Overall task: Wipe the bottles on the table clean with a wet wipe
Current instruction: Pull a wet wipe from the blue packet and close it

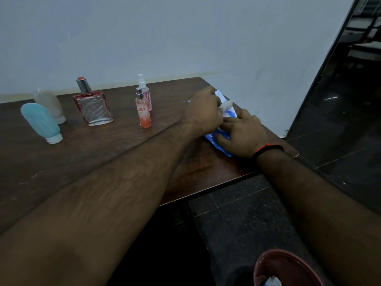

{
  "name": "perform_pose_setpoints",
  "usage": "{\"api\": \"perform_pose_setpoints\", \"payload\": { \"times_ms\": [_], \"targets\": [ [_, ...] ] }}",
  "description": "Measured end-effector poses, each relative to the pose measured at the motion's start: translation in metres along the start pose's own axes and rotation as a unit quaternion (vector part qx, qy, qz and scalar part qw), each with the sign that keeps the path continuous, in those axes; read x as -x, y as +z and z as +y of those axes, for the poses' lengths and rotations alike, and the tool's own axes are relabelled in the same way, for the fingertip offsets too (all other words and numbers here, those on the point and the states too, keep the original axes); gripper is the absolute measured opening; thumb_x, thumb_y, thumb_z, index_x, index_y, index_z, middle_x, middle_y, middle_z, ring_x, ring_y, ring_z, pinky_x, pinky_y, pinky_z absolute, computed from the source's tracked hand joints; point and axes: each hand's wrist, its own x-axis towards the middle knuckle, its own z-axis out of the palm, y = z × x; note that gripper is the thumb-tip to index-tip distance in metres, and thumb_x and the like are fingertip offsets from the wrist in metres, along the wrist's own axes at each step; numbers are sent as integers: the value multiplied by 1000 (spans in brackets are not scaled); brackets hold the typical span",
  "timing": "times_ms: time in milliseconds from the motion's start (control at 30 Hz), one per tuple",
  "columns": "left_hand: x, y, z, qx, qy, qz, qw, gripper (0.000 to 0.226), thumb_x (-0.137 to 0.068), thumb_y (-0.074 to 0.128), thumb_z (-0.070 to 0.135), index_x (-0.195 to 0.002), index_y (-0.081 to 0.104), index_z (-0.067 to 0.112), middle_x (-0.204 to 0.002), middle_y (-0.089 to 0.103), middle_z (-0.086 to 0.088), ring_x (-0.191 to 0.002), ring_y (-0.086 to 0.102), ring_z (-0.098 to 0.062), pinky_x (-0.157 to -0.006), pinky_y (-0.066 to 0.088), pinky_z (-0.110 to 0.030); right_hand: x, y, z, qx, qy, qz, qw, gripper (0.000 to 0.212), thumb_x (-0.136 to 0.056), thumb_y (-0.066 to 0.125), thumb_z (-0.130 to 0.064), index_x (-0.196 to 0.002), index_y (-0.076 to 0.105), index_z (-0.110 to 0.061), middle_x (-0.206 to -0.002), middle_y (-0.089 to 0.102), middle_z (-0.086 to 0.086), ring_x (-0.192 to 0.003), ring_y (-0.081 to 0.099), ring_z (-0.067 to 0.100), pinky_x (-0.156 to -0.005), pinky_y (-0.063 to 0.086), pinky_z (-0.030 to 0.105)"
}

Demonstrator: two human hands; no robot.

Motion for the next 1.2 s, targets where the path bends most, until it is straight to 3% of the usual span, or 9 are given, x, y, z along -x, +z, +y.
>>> {"api": "perform_pose_setpoints", "payload": {
  "times_ms": [133, 433, 500, 567, 667, 767, 933, 1067, 1200],
  "targets": [
    [-6, -5, -5, 30, -11, -18, 999, 23, -89, 65, 23, -91, 71, 1, -91, 44, 2, -81, 46, -14, -66, 31, -24, -8, -5, 1, 57, 20, -97, 993, 53, -92, 35, -60, -139, 48, -38, -147, 44, -18, -128, 42, 27, -91, 37, 36],
    [-9, -20, -2, 103, -30, -70, 992, 24, -86, 71, 29, -92, 72, 5, -83, 46, 9, -85, 50, -12, -73, 38, -24, -23, -21, -7, 57, 40, -177, 982, 64, -92, 31, -72, -141, 46, -34, -154, 38, -10, -131, 47, 24, -99, 39, 35],
    [-9, -20, -4, 101, -44, -51, 993, 19, -88, 68, 28, -87, 69, 9, -88, 49, 6, -83, 49, -11, -68, 36, -20, -23, -21, -7, 40, 33, -180, 982, 57, -94, 35, -67, -135, 51, -32, -146, 48, -7, -125, 52, 25, -93, 40, 34],
    [-8, -19, -6, 91, -56, -25, 994, 19, -90, 64, 22, -83, 66, 5, -90, 48, 1, -76, 45, -10, -58, 31, -20, -19, -19, -6, 14, 26, -120, 992, 39, -93, 45, -59, -107, 64, -28, -112, 65, -2, -107, 61, 26, -78, 40, 29],
    [-7, -20, -6, 84, -71, -11, 994, 20, -92, 60, 19, -84, 67, 2, -93, 47, -2, -79, 46, -14, -63, 31, -27, -7, -15, -5, -28, 22, -1, 999, 32, -89, 54, -52, -78, 61, -23, -78, 61, 0, -84, 62, 29, -66, 33, 28],
    [-8, -21, -6, 91, -87, -18, 992, 23, -93, 60, 20, -88, 69, 0, -96, 50, -2, -82, 47, -13, -69, 35, -26, 2, -11, 2, -120, 13, 110, 987, 29, -81, 62, -42, -90, 74, -17, -90, 70, 5, -81, 65, 30, -66, 45, 31],
    [-8, -27, -1, 116, -111, -38, 986, 31, -92, 61, 17, -62, 54, 17, -62, 48, 12, -56, 46, -3, -49, 34, -15, 7, 0, 12, -81, 14, 90, 993, 20, -84, 69, -38, -85, 78, -20, -110, 57, 5, -75, 55, 22, -66, 33, 24],
    [-7, -34, 4, 158, -121, -76, 977, 8, -94, 60, 17, -87, 58, 19, -76, 48, 14, -66, 49, -3, -50, 38, -12, 3, 0, 11, -28, -14, 85, 996, 46, -84, 46, -59, -85, 79, -27, -120, 56, 8, -100, 50, 33, -78, 43, 38],
    [-8, -38, 4, 174, -125, -88, 973, 5, -92, 63, 16, -89, 66, 14, -81, 55, 8, -79, 55, -11, -65, 46, -23, -3, -12, 4, -5, 72, -11, 997, 64, -77, 25, -79, -85, 75, -40, -153, 28, 2, -135, 23, 31, -105, 24, 45]
  ]
}}
